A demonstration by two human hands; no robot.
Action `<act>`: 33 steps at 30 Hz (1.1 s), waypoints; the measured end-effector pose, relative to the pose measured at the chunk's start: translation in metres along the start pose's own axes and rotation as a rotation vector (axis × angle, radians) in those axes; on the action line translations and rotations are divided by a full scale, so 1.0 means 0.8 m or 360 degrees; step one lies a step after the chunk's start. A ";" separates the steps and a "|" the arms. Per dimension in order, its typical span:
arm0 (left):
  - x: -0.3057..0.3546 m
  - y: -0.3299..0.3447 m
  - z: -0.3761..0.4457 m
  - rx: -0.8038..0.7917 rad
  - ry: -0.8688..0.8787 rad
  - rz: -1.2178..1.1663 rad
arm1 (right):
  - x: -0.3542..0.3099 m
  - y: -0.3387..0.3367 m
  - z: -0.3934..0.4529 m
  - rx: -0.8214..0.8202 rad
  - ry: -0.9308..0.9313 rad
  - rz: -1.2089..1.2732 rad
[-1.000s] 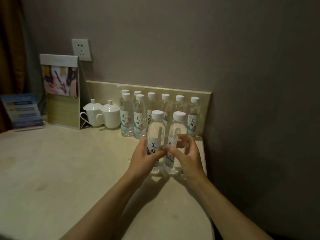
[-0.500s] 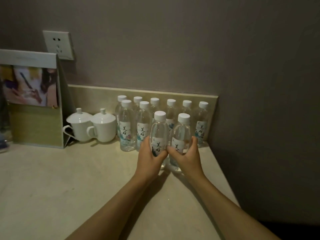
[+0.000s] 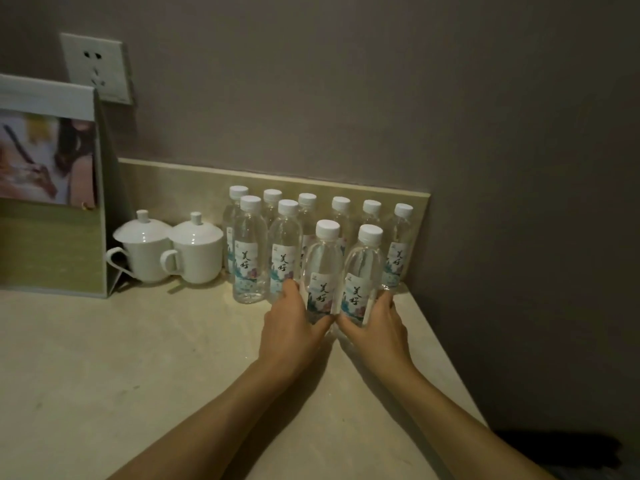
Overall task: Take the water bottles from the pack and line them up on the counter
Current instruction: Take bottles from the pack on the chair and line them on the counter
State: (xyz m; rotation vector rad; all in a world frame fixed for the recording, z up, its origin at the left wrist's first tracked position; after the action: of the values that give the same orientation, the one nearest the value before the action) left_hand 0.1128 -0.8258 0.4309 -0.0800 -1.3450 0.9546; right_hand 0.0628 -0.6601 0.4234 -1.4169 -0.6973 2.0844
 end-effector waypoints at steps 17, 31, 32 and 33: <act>0.006 0.014 0.027 0.0234 -0.0128 -0.0047 | -0.005 0.015 0.046 -0.0109 -0.0045 -0.0037; 0.007 0.019 0.035 0.0316 -0.0145 -0.0016 | -0.007 0.021 0.056 -0.0036 -0.0059 -0.0138; 0.008 0.020 0.035 0.0320 -0.0137 -0.0002 | -0.007 0.021 0.056 -0.0034 -0.0060 -0.0141; 0.009 0.021 0.035 0.0320 -0.0127 0.0001 | -0.006 0.021 0.056 -0.0029 -0.0060 -0.0140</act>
State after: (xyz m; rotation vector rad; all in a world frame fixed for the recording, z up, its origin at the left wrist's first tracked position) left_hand 0.0802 -0.8239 0.4349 0.1120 -1.3148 1.0981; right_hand 0.0198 -0.6816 0.4297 -1.3354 -0.7813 2.0459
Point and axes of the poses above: each hand's wrist, its own z-axis towards the middle knuckle, its own y-axis out of the palm, x = y × z, the point moved 9 cm from there along z, towards the middle knuckle, and after that the axes turned 7 degrees about -y, right-handed, at the moved point
